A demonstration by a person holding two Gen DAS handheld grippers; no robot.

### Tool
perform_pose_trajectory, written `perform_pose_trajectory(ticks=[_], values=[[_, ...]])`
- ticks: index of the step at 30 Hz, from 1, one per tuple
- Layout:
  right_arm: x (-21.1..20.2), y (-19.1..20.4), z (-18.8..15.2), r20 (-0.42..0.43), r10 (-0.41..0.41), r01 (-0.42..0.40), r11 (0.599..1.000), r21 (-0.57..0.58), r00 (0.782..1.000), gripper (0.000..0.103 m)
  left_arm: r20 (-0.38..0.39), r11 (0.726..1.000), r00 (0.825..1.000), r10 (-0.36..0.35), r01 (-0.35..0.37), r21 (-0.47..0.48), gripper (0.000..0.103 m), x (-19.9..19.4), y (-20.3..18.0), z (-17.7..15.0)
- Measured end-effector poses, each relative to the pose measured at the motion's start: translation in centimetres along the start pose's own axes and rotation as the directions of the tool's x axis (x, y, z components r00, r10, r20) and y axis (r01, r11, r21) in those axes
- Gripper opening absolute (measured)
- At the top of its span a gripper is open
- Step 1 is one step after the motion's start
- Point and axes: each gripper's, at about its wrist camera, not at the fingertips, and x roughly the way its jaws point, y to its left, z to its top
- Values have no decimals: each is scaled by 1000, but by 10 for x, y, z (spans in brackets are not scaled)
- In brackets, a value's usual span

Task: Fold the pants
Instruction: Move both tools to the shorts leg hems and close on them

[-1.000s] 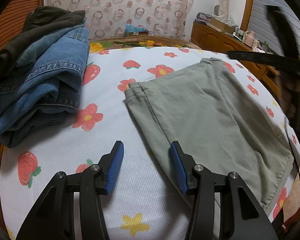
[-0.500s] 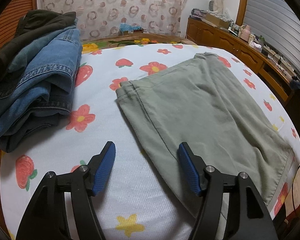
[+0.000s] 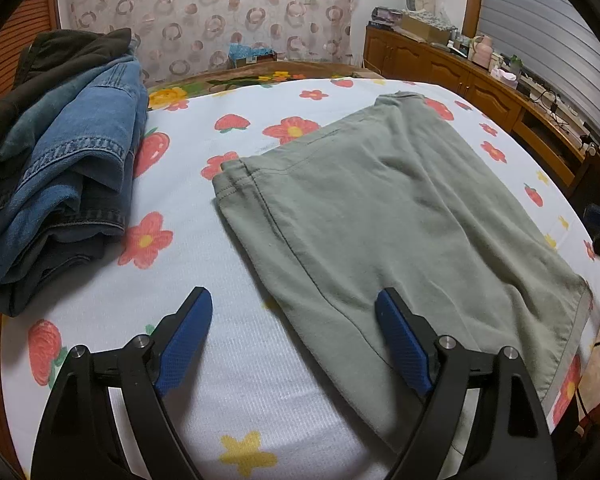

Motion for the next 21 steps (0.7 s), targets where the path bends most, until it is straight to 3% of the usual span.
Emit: perform_pose_trajectory(ticks=[7,10,15,21], values=[[6,3,-2,-38,40,-39,999,18,998,47,-4,1000,1000,5,-5,-18,85,-6,-1,-3],[8,4,-3,-49,47,-46,999,25,998,47,32,1000,999,-7,7,-16,85,-21,-6,-9],[11,3,-6,-76,56,-53,998,33,996,47,65,999,997,-40,40,0,85,-48,-20,-33],[15,4,-10,-101,66,-62,997,48,993,47,46,996,995,-87,88,-12,80,-60,-31,-61]])
